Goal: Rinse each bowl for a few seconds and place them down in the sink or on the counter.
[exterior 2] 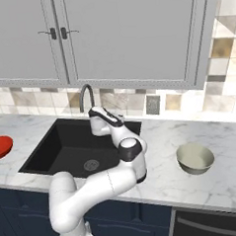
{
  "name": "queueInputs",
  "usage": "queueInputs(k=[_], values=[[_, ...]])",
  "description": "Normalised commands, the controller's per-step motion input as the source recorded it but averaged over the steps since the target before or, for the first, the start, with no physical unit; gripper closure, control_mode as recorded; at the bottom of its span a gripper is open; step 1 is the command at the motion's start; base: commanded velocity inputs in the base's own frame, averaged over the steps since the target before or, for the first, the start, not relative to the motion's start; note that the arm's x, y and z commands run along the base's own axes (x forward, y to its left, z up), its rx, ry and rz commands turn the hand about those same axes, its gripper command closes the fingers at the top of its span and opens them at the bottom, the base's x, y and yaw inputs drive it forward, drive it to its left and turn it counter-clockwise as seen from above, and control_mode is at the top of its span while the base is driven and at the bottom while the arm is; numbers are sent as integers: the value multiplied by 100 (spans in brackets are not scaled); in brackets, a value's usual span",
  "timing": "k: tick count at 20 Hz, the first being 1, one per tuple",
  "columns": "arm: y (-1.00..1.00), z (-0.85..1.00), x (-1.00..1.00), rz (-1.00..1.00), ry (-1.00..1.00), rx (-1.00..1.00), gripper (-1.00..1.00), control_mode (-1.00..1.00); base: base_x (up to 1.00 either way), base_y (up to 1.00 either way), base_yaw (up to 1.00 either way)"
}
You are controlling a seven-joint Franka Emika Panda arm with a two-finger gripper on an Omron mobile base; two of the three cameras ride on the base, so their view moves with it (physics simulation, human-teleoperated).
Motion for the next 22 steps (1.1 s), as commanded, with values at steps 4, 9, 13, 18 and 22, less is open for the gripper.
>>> queueInputs(k=[4,9,13,18,22], values=[[-68,-29,18,0,9,6,100,-100,0,0,0],[-67,-30,18,0,9,5,100,-100,0,0,0],[-65,-28,12,0,7,5,100,-100,0,0,0],[-59,-8,-1,0,1,6,100,-100,0,0,0],[-41,31,-3,0,-1,8,-100,-100,0,0,0]])
